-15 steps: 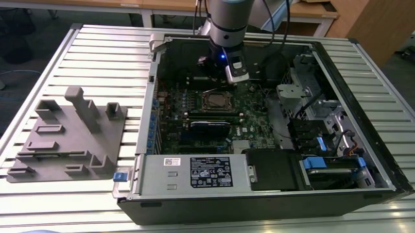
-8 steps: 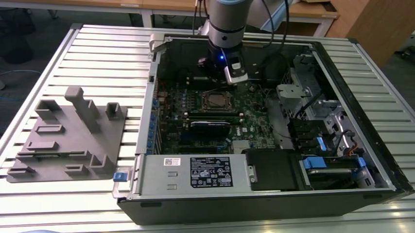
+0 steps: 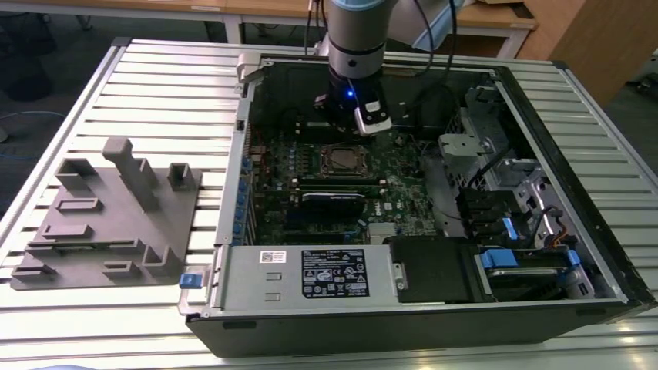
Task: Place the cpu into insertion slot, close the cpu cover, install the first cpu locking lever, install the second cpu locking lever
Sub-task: 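Install the first cpu locking lever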
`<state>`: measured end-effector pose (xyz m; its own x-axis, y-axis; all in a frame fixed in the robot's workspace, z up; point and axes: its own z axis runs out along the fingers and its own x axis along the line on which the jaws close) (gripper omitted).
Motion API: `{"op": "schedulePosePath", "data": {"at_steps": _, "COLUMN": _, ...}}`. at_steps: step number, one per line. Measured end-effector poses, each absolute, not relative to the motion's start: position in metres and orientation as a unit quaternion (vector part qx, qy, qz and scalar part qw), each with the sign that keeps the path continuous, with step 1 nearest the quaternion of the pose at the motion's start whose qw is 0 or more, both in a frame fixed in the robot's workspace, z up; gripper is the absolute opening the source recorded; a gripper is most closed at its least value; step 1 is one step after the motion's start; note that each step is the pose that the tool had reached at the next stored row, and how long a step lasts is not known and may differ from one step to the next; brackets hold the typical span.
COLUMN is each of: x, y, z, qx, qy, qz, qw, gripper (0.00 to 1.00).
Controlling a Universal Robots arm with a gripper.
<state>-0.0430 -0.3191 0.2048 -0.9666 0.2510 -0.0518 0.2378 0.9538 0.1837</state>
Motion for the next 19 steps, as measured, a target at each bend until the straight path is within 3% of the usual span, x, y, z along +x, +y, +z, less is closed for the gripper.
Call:
{"op": "schedulePosePath", "data": {"at_steps": 13, "x": -0.044, "y": -0.3135, "z": 0.2026, "qx": 0.174, "qy": 0.98, "qz": 0.086, "qw": 0.043, "gripper": 0.11}}
{"op": "schedulePosePath", "data": {"at_steps": 19, "x": -0.0486, "y": -0.3135, "z": 0.2002, "qx": 0.173, "qy": 0.98, "qz": 0.077, "qw": 0.056, "gripper": 0.11}}
